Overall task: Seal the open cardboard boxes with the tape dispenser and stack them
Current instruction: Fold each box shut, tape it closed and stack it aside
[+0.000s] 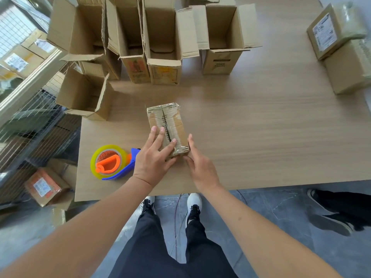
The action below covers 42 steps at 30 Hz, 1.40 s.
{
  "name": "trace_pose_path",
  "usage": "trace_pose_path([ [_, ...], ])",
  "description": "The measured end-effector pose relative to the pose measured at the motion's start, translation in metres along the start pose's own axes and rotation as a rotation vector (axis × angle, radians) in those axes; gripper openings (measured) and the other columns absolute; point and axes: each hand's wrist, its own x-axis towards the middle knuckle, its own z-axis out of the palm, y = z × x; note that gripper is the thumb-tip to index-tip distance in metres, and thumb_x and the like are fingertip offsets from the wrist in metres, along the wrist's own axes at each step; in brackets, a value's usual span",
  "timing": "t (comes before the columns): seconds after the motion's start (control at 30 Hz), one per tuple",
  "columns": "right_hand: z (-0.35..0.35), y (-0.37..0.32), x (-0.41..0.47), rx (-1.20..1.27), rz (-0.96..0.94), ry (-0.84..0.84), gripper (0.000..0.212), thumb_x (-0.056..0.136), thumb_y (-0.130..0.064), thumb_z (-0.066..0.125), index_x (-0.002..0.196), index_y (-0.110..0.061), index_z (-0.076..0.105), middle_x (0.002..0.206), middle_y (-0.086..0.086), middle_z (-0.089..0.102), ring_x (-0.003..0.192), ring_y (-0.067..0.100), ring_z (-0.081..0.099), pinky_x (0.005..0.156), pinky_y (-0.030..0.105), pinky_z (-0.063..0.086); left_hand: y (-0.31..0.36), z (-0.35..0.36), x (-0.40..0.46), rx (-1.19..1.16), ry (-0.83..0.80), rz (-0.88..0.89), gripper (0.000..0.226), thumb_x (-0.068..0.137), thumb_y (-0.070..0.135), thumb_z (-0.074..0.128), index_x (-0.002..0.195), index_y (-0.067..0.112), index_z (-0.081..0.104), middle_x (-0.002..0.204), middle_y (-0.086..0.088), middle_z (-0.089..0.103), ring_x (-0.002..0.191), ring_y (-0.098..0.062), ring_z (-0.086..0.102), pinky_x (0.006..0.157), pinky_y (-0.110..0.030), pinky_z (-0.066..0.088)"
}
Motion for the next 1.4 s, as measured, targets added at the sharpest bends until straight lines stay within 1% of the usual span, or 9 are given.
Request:
trace_pose_path([
  [0.13, -0.019, 0.0, 0.006, -0.088, -0.183, -0.07, 0.071, 0.101, -0.04, 0.061, 0.161, -0.022, 0.028, 0.165, 0.0, 0.031, 0.144, 0.019, 0.043, 0.1, 0.041, 0.052, -0.001, 0.0, -0.001, 0.004, 0.019, 0.024, 0.053, 0.072, 0.026, 0.093, 0.12, 0.011, 0.076, 0.139, -0.03, 0.058, 0.133, -0.053, 0.05, 0.09, -0.052, 0.059],
  [0.23, -0.027, 0.004, 0.014, -0.158, -0.25, -0.035, 0.05, 0.098, -0.019, 0.068, 0.146, -0.021, 0.055, 0.157, 0.01, 0.045, 0.136, 0.027, 0.054, 0.091, 0.05, 0.058, -0.004, 0.001, -0.001, 0.011, 0.052, 0.044, 0.054, 0.071, 0.021, 0.094, 0.121, 0.012, 0.076, 0.138, -0.029, 0.059, 0.132, -0.053, 0.051, 0.089, -0.052, 0.059],
  [0.37, -0.033, 0.006, 0.025, -0.181, -0.331, 0.021, 0.046, 0.084, -0.005, 0.079, 0.127, -0.02, 0.073, 0.125, 0.015, 0.064, 0.098, 0.027, 0.066, 0.074, 0.047, 0.06, -0.002, 0.004, -0.003, -0.019, 0.1, 0.037, 0.052, 0.073, 0.02, 0.093, 0.122, 0.012, 0.076, 0.139, -0.028, 0.059, 0.133, -0.053, 0.05, 0.09, -0.052, 0.059],
  [0.43, -0.034, 0.007, 0.032, -0.172, -0.366, 0.066, 0.04, 0.082, -0.007, 0.082, 0.119, -0.02, 0.077, 0.1, 0.009, 0.061, 0.077, 0.016, 0.052, 0.061, 0.042, 0.056, -0.002, 0.003, -0.003, -0.036, 0.103, 0.032, 0.055, 0.072, 0.019, 0.094, 0.123, 0.012, 0.075, 0.141, -0.028, 0.057, 0.135, -0.052, 0.049, 0.092, -0.053, 0.058],
  [0.57, -0.031, 0.008, 0.033, -0.148, -0.412, 0.098, 0.031, 0.084, -0.008, 0.081, 0.114, -0.013, 0.078, 0.083, 0.008, 0.056, 0.066, 0.023, 0.053, 0.055, 0.041, 0.052, -0.004, -0.004, -0.006, -0.099, 0.026, 0.027, 0.064, 0.073, 0.022, 0.091, 0.133, 0.012, 0.069, 0.151, -0.024, 0.049, 0.144, -0.047, 0.039, 0.101, -0.052, 0.054],
  [0.8, -0.029, 0.005, 0.034, -0.125, -0.347, 0.051, 0.035, 0.076, -0.021, 0.089, 0.108, -0.013, 0.078, 0.085, 0.006, 0.057, 0.07, 0.025, 0.059, 0.058, 0.041, 0.054, -0.038, -0.029, 0.001, -0.148, -0.085, 0.15, 0.072, 0.075, 0.025, 0.091, 0.136, 0.0, 0.063, 0.154, -0.014, 0.049, 0.148, -0.032, 0.039, 0.115, -0.048, 0.044],
  [1.2, -0.02, -0.013, 0.037, -0.392, -0.293, 0.078, 0.045, 0.073, -0.046, 0.087, 0.096, -0.022, 0.058, 0.086, 0.001, 0.044, 0.065, 0.016, 0.041, 0.045, 0.033, 0.046, -0.036, -0.03, 0.001, -0.232, -0.117, 0.126, 0.071, 0.078, 0.025, 0.09, 0.137, -0.001, 0.061, 0.154, -0.014, 0.048, 0.148, -0.033, 0.038, 0.115, -0.052, 0.042],
  [1.33, -0.024, -0.011, 0.042, -0.309, -0.25, -0.034, 0.049, 0.074, -0.05, 0.086, 0.1, -0.031, 0.048, 0.091, 0.0, 0.045, 0.066, 0.02, 0.051, 0.05, 0.034, 0.047, -0.054, -0.045, 0.009, -0.268, -0.258, 0.184, 0.078, 0.082, 0.039, 0.086, 0.145, 0.004, 0.055, 0.159, -0.008, 0.043, 0.153, -0.027, 0.031, 0.121, -0.048, 0.035],
  [1.4, -0.033, -0.006, 0.044, -0.255, -0.263, -0.118, 0.046, 0.077, -0.055, 0.079, 0.107, -0.029, 0.056, 0.095, -0.004, 0.045, 0.068, 0.017, 0.051, 0.055, 0.033, 0.047, -0.061, -0.05, 0.015, -0.248, -0.324, 0.222, 0.077, 0.082, 0.034, 0.086, 0.146, 0.005, 0.054, 0.159, -0.009, 0.042, 0.153, -0.028, 0.03, 0.121, -0.049, 0.035],
])
